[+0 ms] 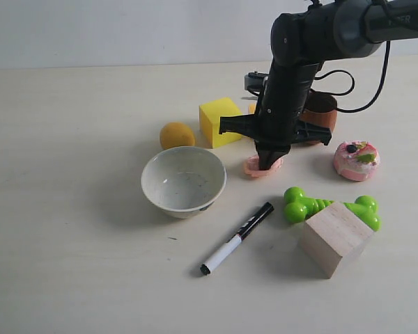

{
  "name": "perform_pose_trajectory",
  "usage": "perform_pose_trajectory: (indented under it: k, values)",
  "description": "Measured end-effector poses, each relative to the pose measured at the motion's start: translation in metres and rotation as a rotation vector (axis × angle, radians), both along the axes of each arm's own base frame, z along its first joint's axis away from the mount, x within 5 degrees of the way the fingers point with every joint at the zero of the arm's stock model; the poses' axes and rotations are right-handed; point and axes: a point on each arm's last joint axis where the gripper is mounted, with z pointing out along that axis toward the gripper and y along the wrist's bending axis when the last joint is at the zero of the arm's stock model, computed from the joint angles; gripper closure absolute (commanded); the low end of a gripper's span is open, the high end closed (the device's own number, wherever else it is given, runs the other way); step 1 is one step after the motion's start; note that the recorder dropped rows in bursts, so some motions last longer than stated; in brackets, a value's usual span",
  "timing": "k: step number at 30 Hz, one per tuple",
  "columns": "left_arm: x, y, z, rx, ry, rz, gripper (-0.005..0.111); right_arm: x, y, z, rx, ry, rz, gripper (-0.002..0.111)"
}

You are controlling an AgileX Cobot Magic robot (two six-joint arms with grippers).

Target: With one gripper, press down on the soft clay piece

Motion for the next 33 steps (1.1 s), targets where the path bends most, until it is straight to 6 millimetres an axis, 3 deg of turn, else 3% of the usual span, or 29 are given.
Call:
perform_pose_trajectory:
  k: [13,20,22,33]
  values:
    - [0.0,0.0,0.0,0.0,0.0,0.0,0.107,0.001,0.001,0.0,0.014,-0.008,0.013,0.107]
    - [0.0,0.0,0.0,0.0,0.0,0.0,0.107,0.0,0.0,0.004,0.001,-0.01,0.029,0.078]
    - [0.0,0.0,0.0,0.0,0.0,0.0,0.107,0.0,-0.001,0.01,-0.006,-0.028,0.038,0.075]
    - [0.0,0.0,0.0,0.0,0.0,0.0,0.107,-0.003,-0.003,0.006,-0.025,0.014,0.037,0.083]
